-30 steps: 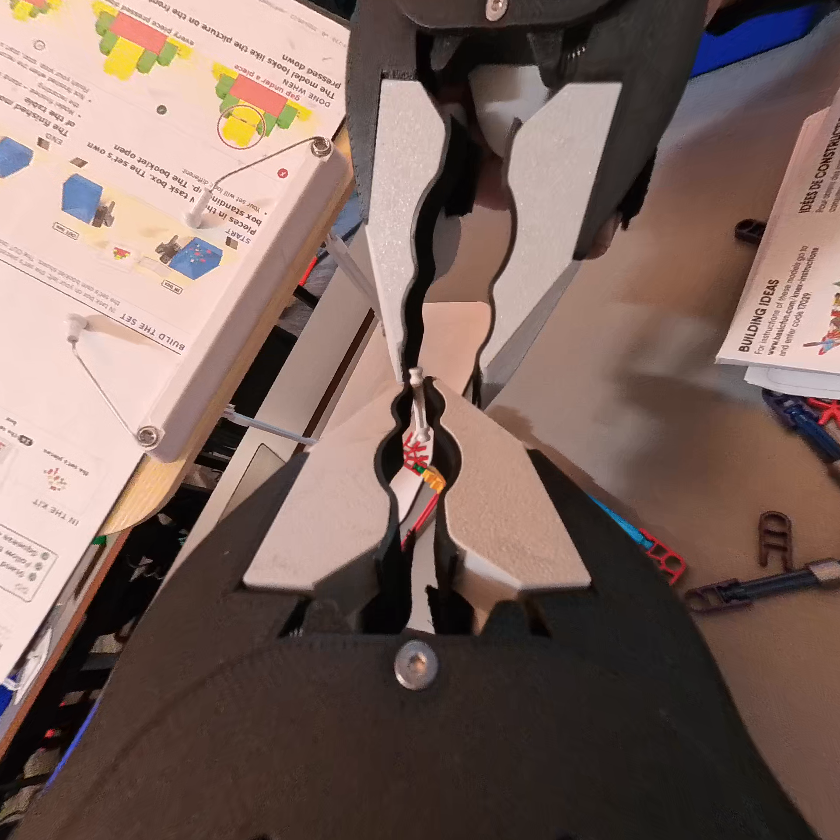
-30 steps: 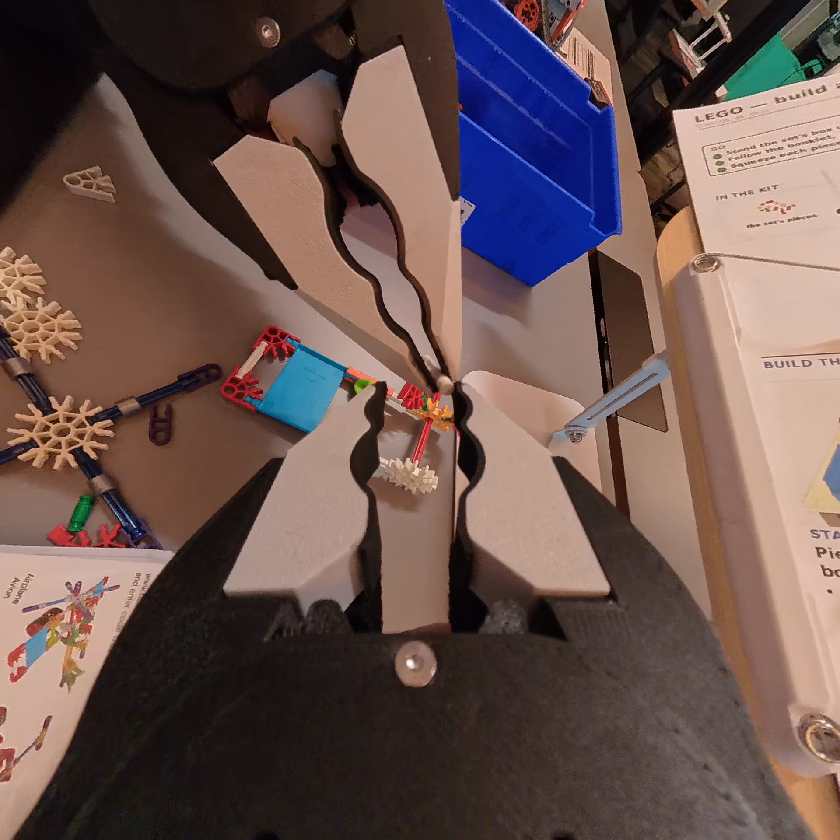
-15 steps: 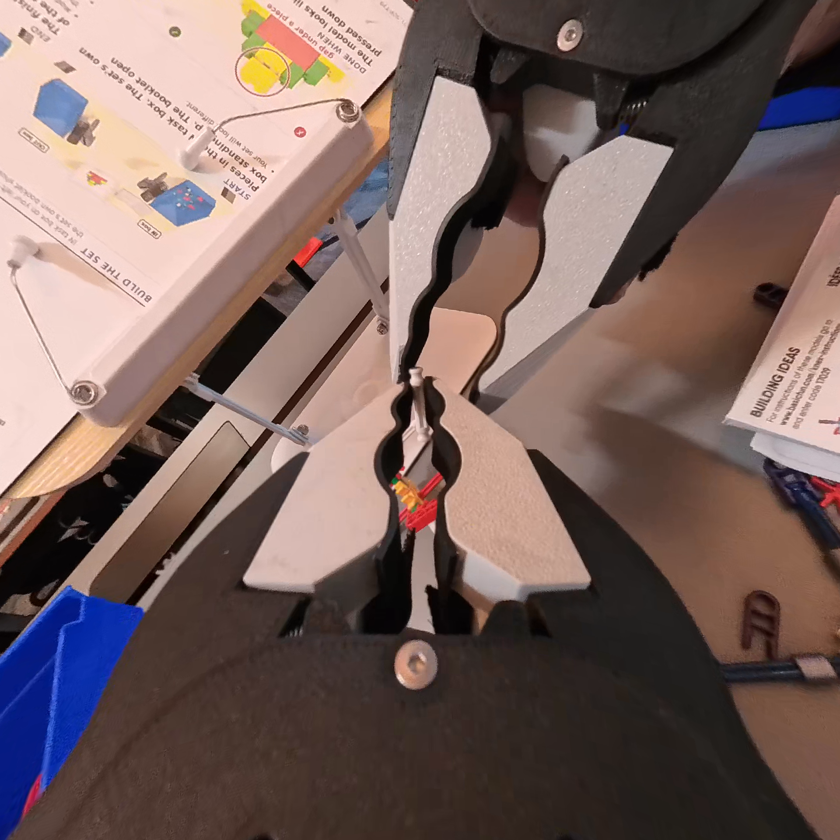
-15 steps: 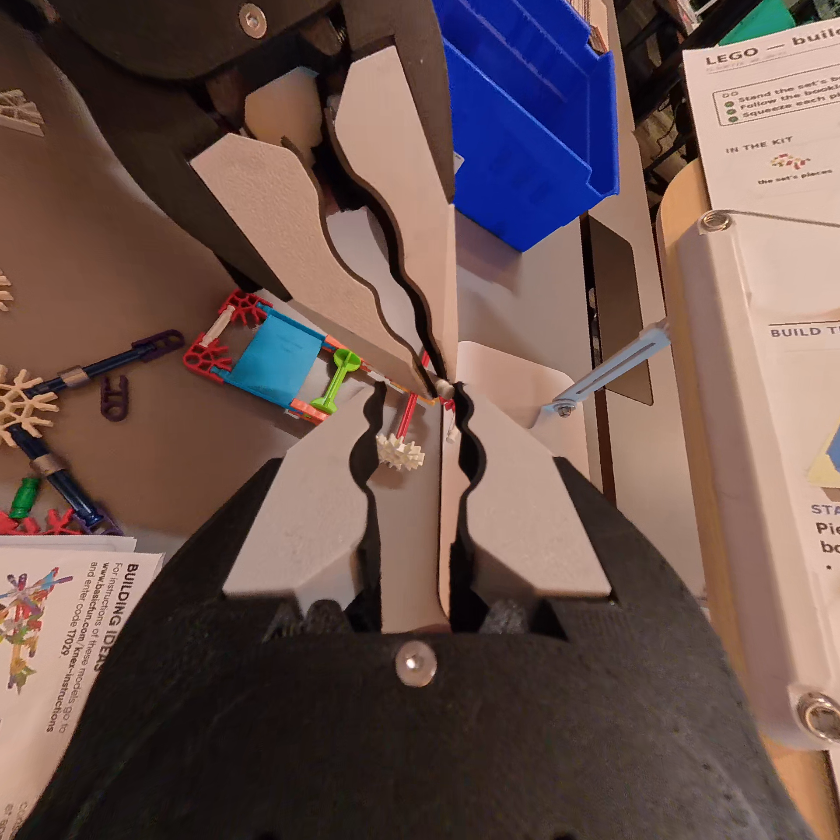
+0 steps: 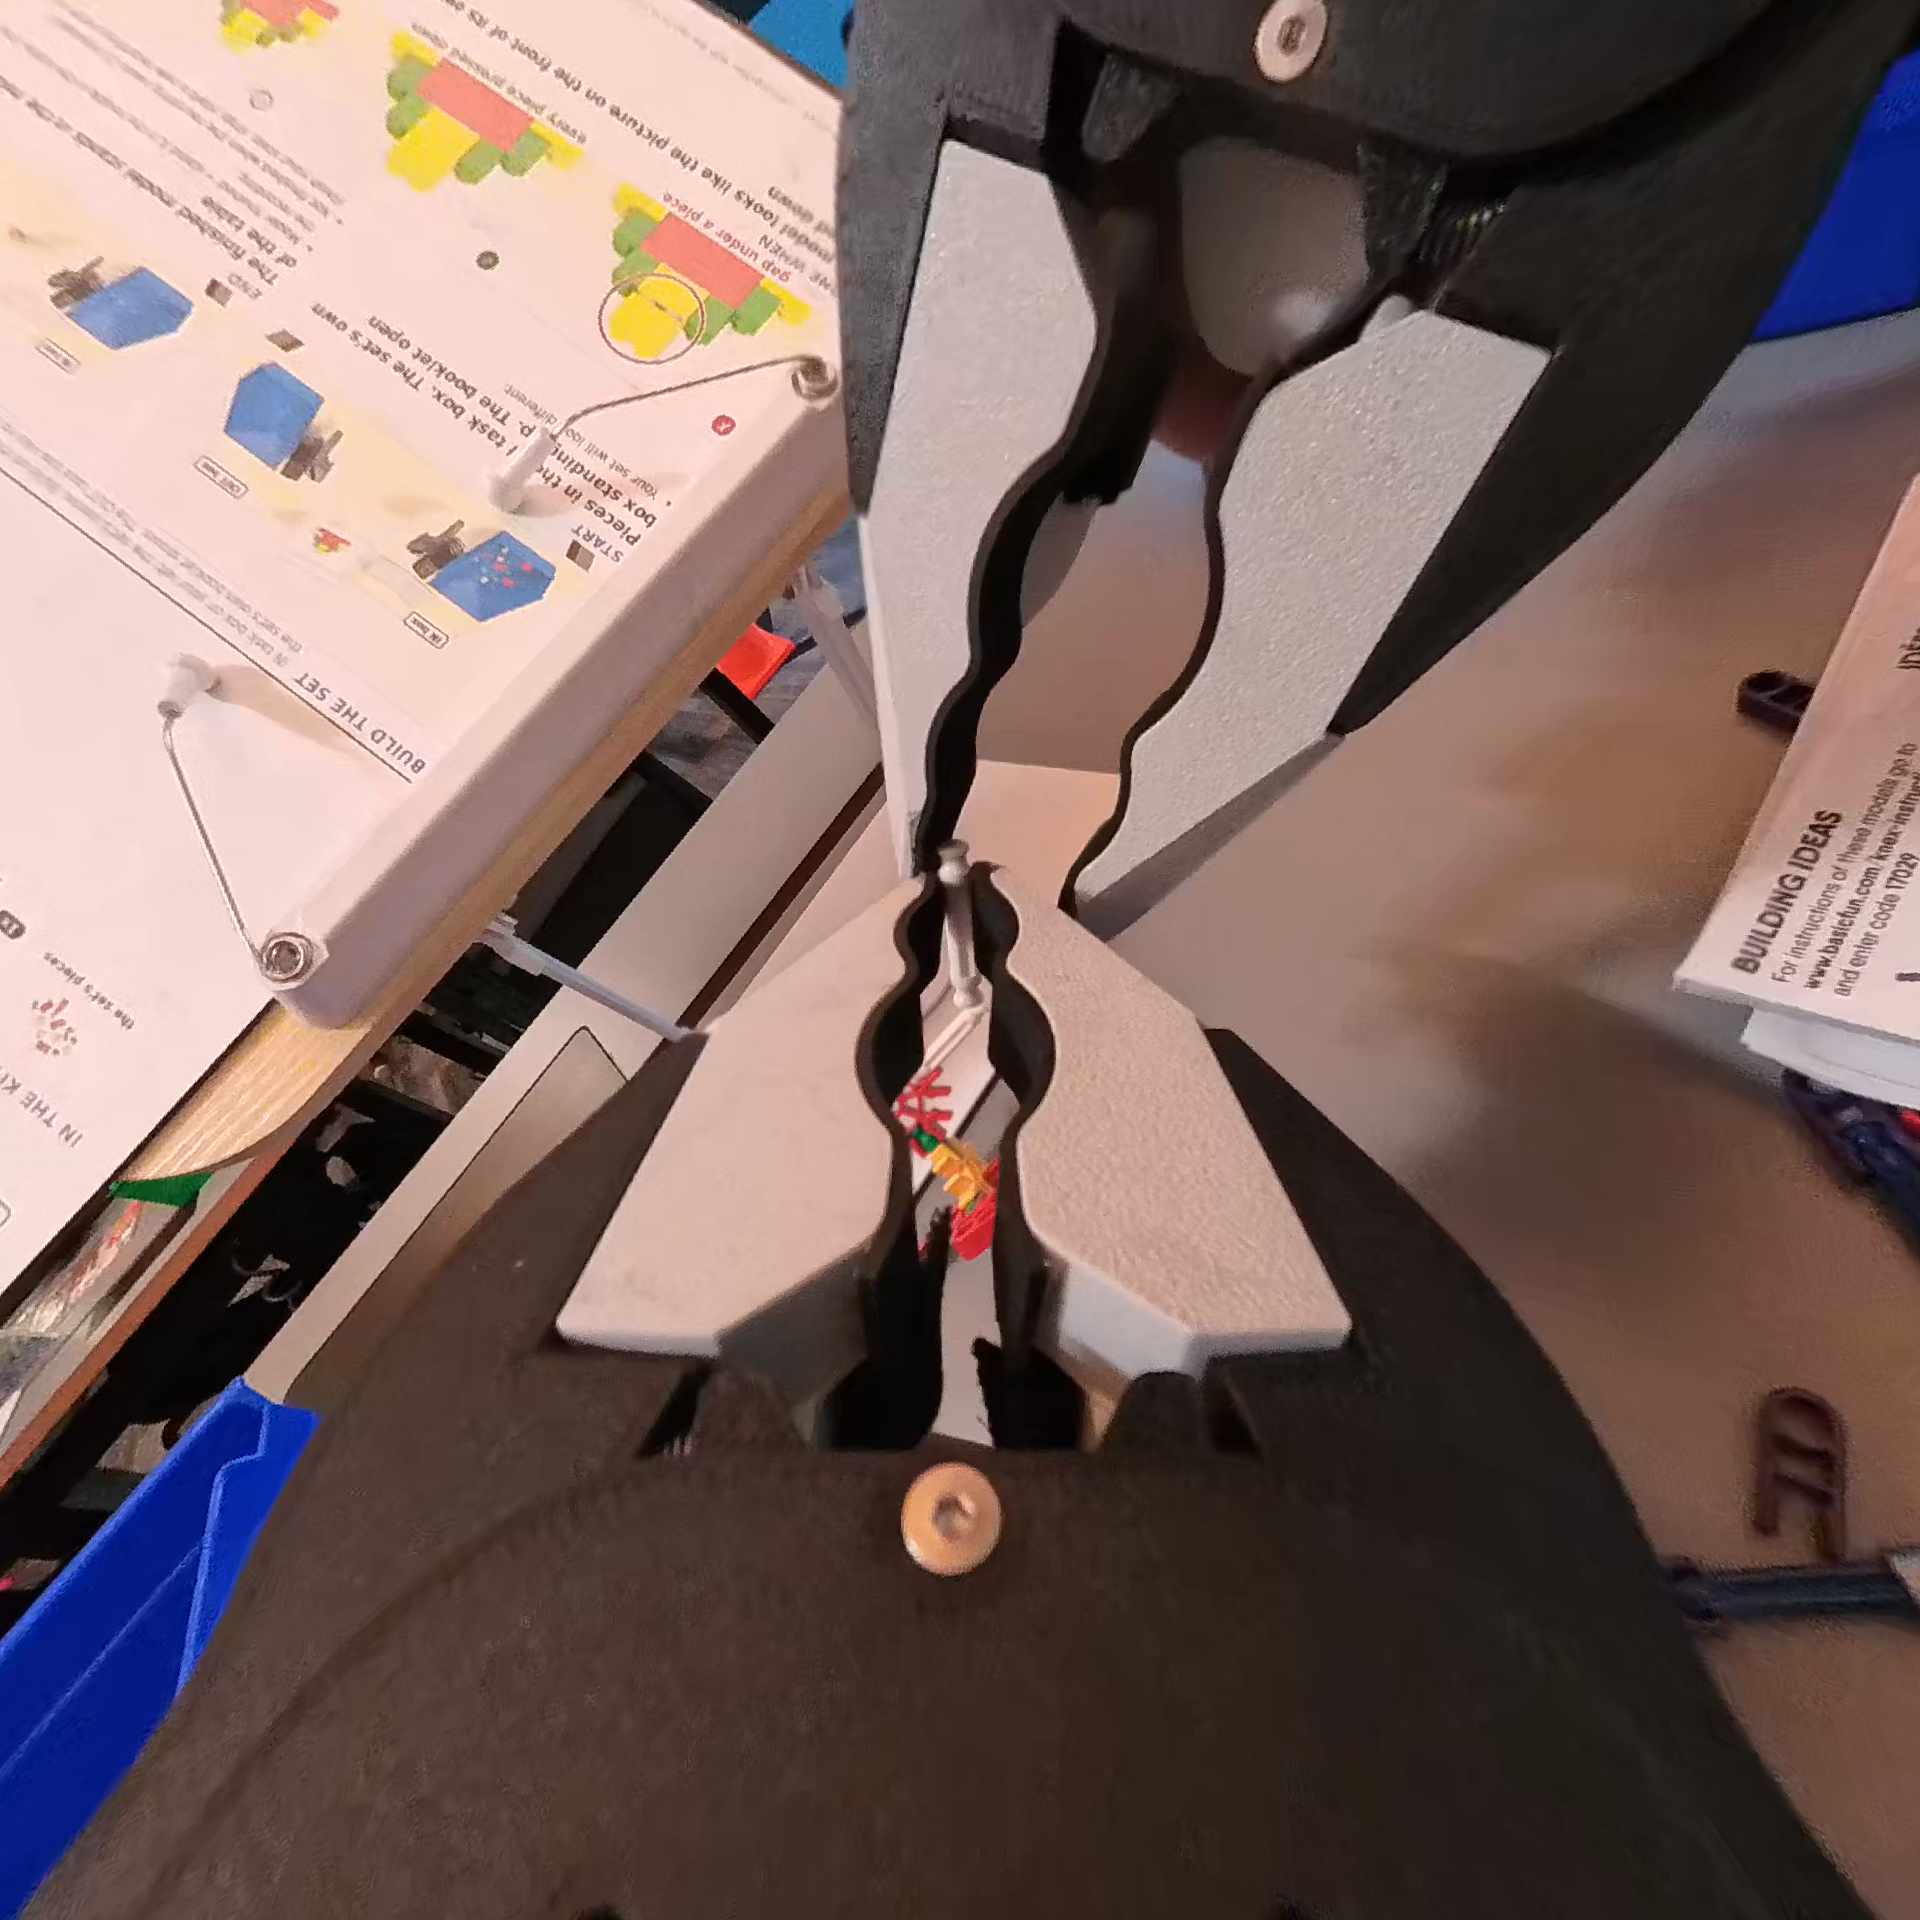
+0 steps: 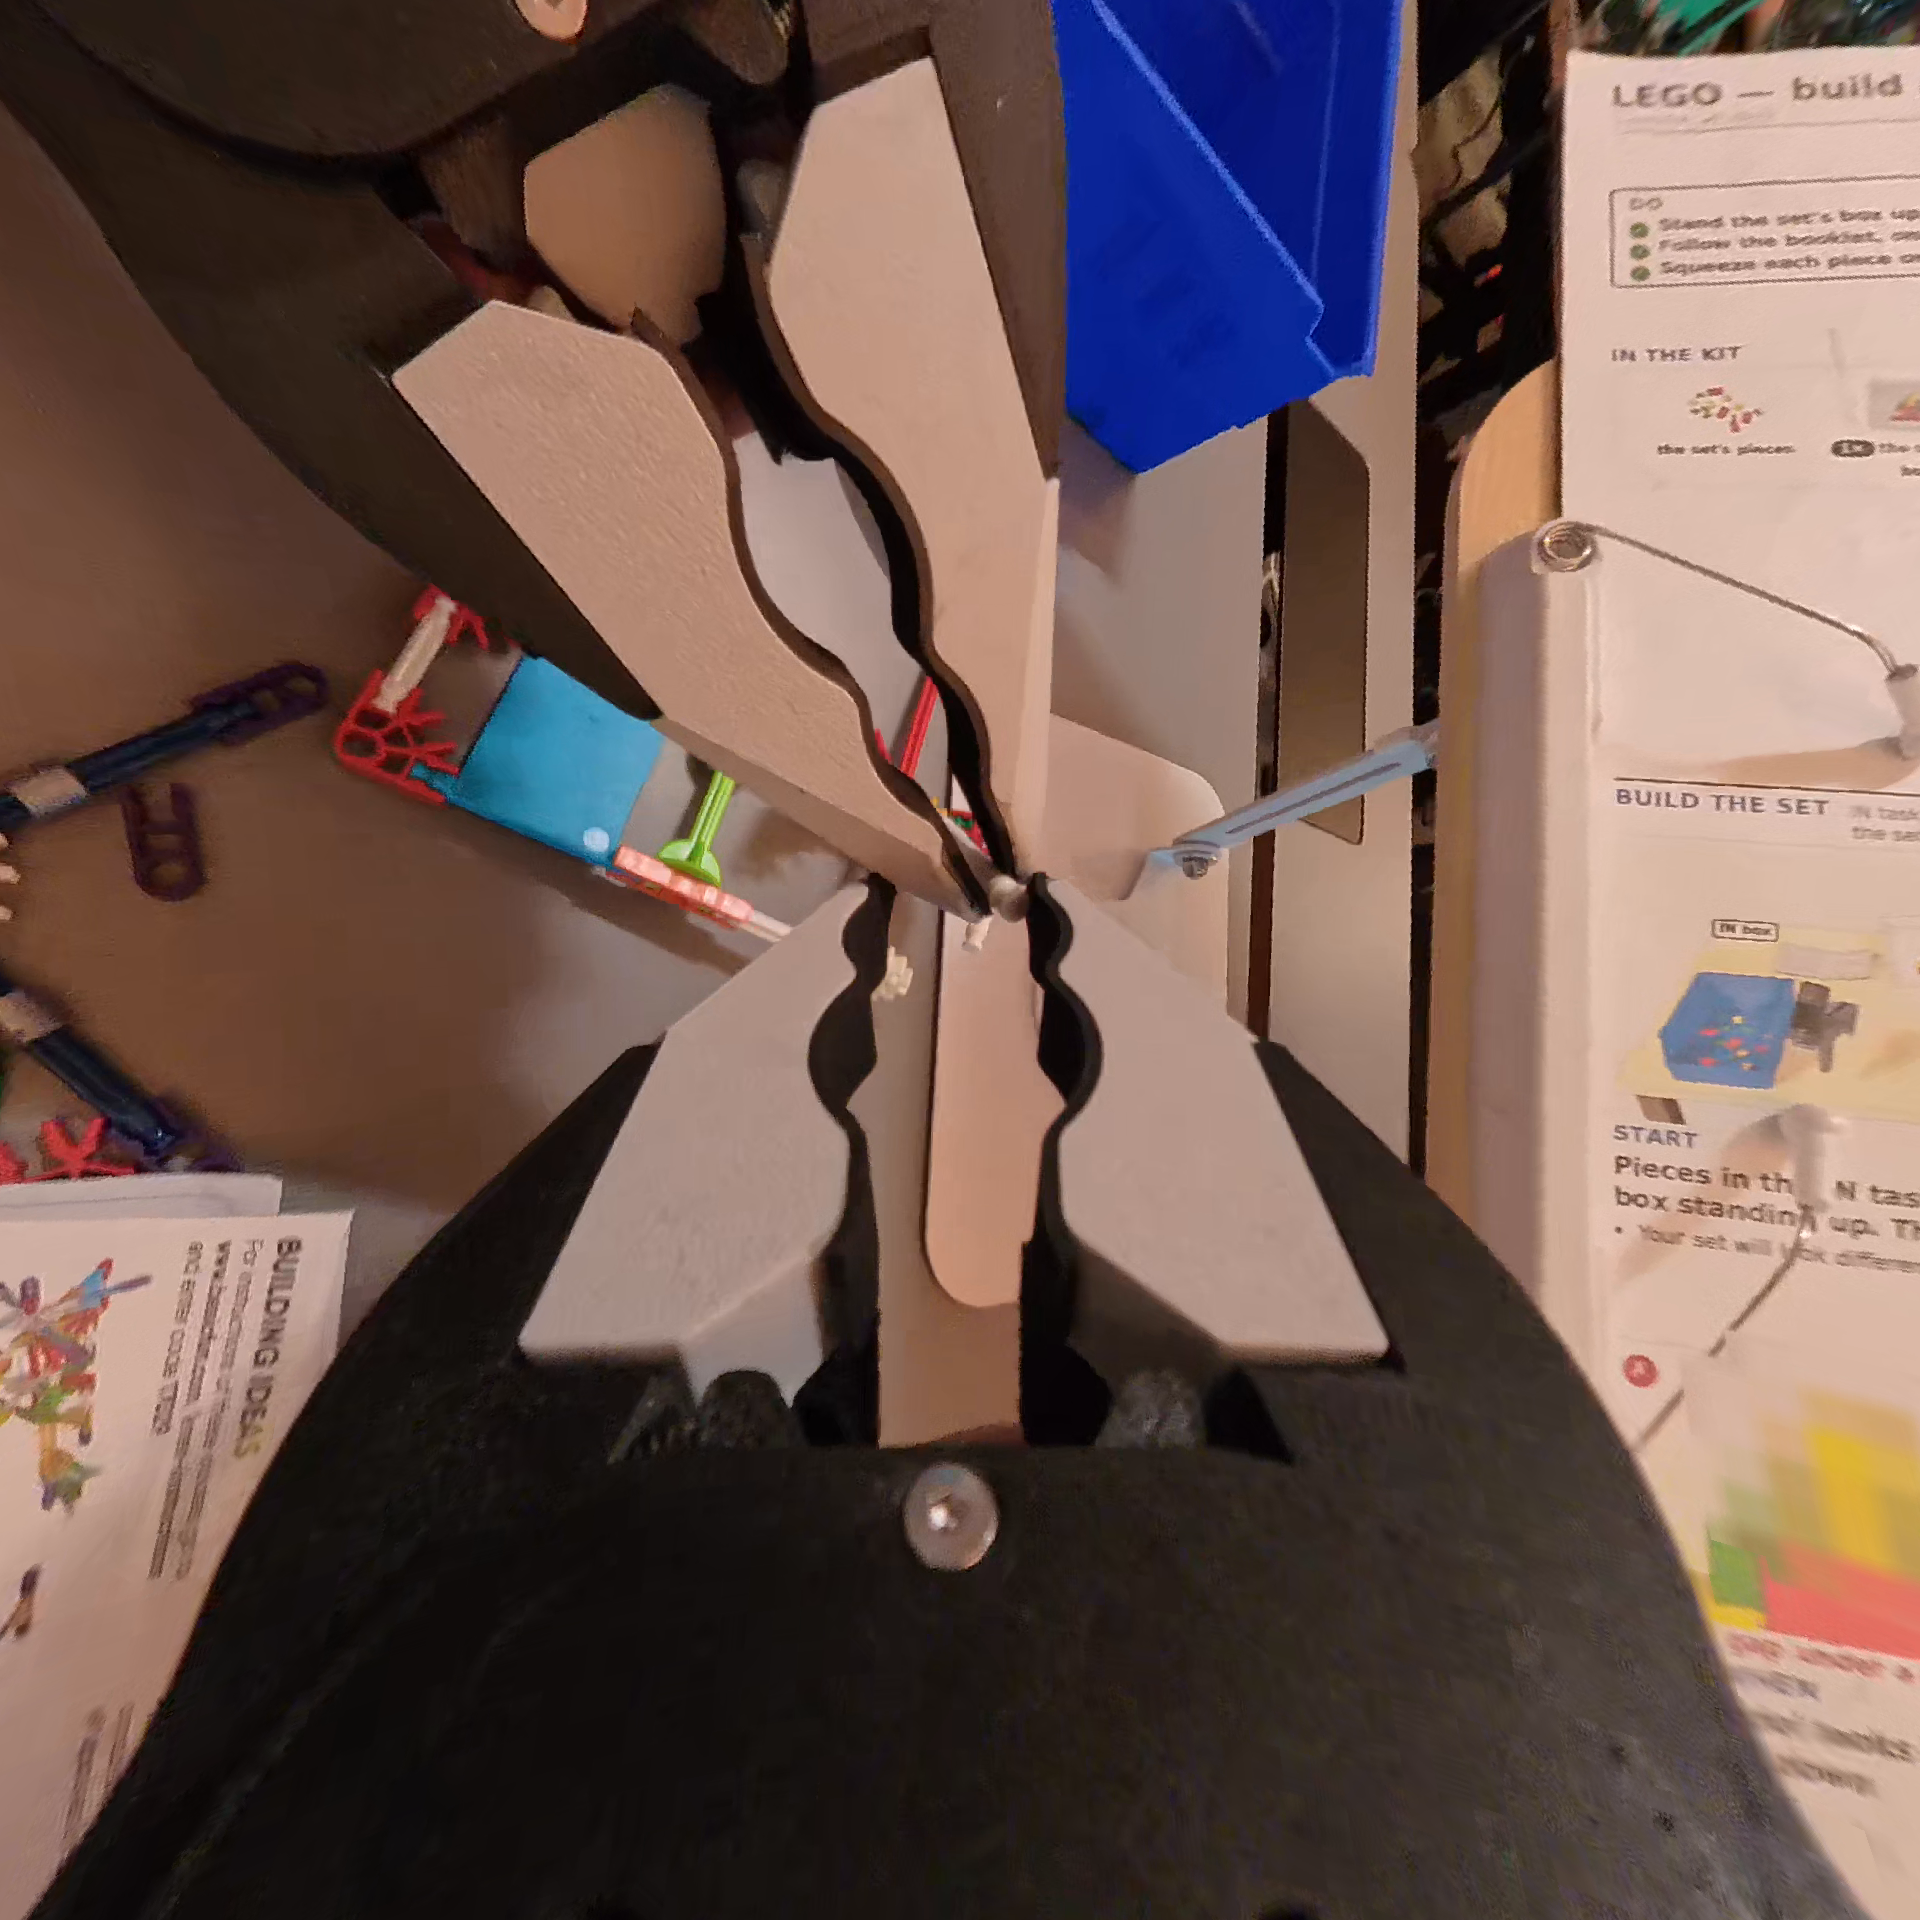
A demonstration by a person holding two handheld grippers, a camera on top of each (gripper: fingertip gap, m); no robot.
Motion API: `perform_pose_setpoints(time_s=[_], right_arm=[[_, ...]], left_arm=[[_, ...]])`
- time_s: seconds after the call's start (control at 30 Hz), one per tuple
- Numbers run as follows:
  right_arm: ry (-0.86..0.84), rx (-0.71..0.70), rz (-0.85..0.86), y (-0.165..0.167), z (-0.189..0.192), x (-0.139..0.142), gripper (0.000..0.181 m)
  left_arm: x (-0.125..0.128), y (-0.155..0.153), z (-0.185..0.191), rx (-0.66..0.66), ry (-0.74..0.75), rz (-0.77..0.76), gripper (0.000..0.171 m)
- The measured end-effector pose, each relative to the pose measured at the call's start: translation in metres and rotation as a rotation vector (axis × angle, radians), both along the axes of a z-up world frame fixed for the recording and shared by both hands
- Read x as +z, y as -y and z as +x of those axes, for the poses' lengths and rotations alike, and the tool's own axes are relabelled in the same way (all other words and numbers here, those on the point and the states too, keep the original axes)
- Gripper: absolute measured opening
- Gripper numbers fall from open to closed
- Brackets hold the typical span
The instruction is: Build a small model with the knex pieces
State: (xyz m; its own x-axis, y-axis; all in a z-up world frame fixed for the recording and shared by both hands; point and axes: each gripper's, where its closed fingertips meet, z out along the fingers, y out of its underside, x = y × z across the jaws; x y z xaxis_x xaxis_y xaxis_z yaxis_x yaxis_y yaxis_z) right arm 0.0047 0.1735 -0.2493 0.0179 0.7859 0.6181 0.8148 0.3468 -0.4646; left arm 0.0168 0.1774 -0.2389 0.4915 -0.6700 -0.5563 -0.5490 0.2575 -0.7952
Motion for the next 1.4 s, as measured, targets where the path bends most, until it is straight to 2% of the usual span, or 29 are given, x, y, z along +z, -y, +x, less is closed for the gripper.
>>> perform_pose_setpoints(time_s=[0.1, 0.2, 0.47, 0.7, 0.83, 1.0, 1.13, 1.4], right_arm=[[0.058, -0.037, 0.003, 0.002, 0.002, 0.005, 0.024], [0.022, -0.076, -0.013, 0.006, -0.003, 0.012, 0.024], [-0.234, -0.178, -0.125, 0.012, -0.014, 0.033, 0.024], [-0.391, -0.124, -0.282, 0.016, -0.01, 0.039, 0.018], [-0.48, -0.085, -0.398, 0.024, -0.007, 0.05, 0.018], [-0.582, -0.124, -0.525, 0.02, -0.005, 0.055, 0.021], [-0.62, -0.125, -0.627, 0.024, -0.011, 0.051, 0.028], [-0.75, -0.09, -0.769, 0.021, -0.008, 0.059, 0.022]], left_arm=[[0.005, 0.002, 0.001, -0.012, 0.024, 0.007, 0.002], [0.013, 0.007, -0.003, -0.046, 0.07, -0.009, 0.002], [0.033, 0.015, -0.013, -0.256, 0.319, -0.177, 0.003], [0.041, 0.022, -0.011, -0.272, 0.245, 0.044, 0.003], [0.04, 0.016, -0.014, -0.212, 0.147, 0.189, 0.003], [0.042, 0.011, -0.012, -0.139, 0.096, 0.31, 0.003], [0.04, 0.012, -0.009, -0.131, 0.075, 0.354, 0.003], [0.043, 0.011, -0.01, -0.113, 0.052, 0.42, 0.002]])
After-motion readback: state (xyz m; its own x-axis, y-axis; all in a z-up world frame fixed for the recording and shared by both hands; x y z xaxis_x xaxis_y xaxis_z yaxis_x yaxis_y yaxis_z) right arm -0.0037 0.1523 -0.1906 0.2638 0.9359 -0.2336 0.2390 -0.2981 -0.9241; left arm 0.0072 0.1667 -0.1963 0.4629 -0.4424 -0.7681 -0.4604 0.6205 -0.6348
